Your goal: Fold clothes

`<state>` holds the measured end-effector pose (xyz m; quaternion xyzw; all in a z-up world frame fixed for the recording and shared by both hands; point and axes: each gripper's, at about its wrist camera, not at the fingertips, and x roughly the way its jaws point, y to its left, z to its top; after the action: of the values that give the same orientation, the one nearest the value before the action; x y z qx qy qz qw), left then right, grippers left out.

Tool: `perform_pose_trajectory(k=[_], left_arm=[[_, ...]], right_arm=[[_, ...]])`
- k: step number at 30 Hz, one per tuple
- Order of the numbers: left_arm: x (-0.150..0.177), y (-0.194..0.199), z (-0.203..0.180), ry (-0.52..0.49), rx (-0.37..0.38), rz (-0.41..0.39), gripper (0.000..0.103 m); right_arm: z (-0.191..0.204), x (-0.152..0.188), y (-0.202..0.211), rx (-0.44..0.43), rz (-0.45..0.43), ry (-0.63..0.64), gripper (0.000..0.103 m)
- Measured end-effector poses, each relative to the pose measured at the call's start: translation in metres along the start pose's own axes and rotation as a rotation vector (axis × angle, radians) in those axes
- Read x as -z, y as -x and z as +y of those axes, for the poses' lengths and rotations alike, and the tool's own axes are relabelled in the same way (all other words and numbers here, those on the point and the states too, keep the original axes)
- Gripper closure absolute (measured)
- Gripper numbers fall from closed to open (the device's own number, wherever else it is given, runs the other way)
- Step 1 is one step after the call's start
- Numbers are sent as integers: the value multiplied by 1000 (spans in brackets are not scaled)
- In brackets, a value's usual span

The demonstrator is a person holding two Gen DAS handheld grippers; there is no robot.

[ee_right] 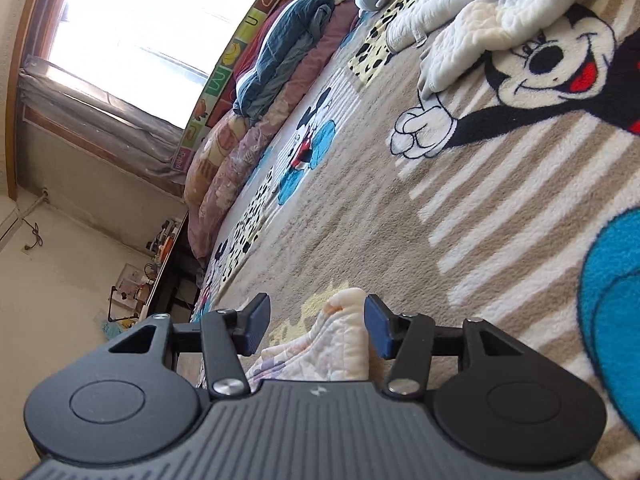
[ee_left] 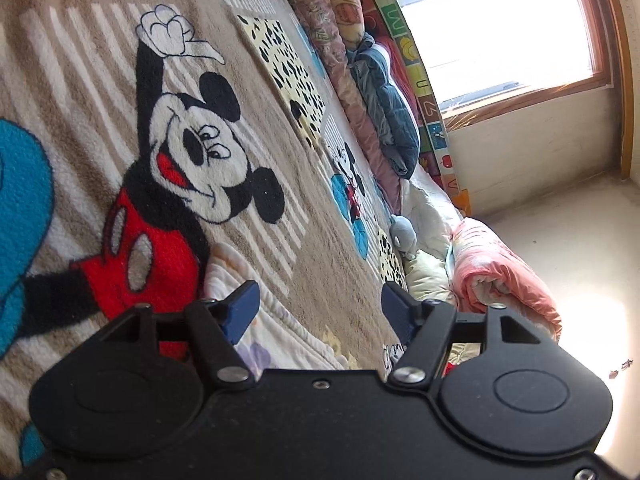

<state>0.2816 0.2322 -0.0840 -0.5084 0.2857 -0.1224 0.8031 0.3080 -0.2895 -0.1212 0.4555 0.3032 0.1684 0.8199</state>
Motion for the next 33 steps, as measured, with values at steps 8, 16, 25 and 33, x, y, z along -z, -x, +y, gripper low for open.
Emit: perform_pose_trajectory(k=[8, 16, 25, 33], left_arm=[[62, 34, -22, -24, 40, 53, 36], [131, 91, -27, -28, 91, 111, 36], [127, 67, -14, -48, 149, 131, 36], [126, 56, -4, -52, 159, 188, 35]], right_arm=[[18, 44, 30, -132, 42, -2, 50], [-11, 56, 7, -18, 91, -82, 60], [8, 10, -36, -68, 38, -73, 48], [-20, 7, -76, 73, 84, -115, 90]])
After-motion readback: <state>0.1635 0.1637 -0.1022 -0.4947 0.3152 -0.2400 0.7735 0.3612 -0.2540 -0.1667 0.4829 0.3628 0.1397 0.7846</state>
